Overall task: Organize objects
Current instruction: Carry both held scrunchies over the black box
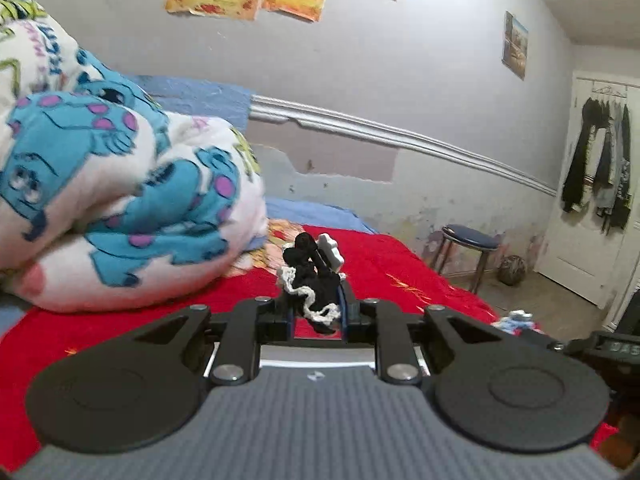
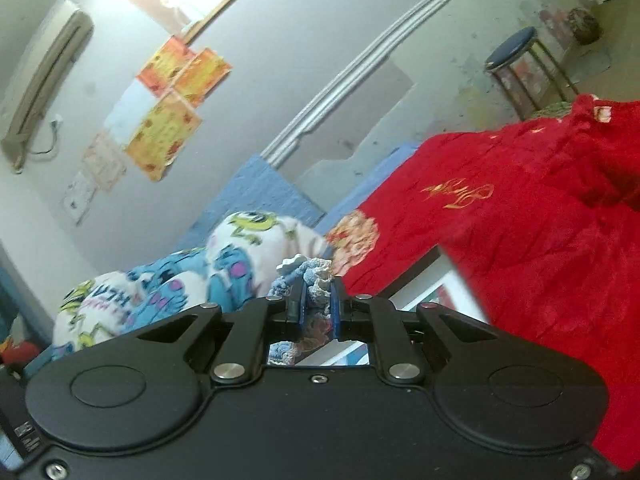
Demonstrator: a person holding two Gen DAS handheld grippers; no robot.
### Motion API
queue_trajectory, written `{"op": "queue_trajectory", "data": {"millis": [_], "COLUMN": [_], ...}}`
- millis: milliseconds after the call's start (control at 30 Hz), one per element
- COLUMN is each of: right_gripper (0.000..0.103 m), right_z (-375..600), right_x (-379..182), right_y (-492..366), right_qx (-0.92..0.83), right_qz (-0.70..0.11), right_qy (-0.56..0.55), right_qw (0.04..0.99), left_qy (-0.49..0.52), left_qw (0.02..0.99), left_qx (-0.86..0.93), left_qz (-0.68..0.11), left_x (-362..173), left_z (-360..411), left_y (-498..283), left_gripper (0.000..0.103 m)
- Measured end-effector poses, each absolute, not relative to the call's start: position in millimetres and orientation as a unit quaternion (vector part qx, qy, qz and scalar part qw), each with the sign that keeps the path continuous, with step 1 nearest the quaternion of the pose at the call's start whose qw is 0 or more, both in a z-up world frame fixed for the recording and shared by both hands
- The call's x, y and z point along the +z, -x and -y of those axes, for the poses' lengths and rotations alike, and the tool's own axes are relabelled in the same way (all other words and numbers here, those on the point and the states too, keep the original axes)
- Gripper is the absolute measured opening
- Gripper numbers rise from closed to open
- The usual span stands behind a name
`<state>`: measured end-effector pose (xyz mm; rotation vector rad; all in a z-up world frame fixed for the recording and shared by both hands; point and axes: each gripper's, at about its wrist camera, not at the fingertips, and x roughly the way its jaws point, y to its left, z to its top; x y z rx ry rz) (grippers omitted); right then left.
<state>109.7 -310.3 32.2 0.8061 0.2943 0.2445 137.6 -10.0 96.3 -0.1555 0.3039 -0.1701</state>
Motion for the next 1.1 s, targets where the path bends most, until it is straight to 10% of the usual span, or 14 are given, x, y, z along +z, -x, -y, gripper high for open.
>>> {"op": "queue_trajectory", "data": {"millis": [333,1100], "right_gripper": [0.013,0.013], "right_z": [300.8,274.0], "right_x": [4.9,-18.5], "right_y": [-149.0,-157.7], "right_qx": [0.053,0.028], "right_qz": [-0.214,-0.259], "right_qy": [-0.331,-0.296], "right_qw": [0.917,0.919], "left_qy": [-0.099,-0.053], "left_qw": [0.971,0.949], "left_qx": [-0.123,-0.157], "left_qz": [-0.18,-0.269], "left_x": [27.9,-4.3], "left_z": [94.3,98.2], "left_y": [-144.1,-157.2], "left_gripper": [0.024,0.026]}}
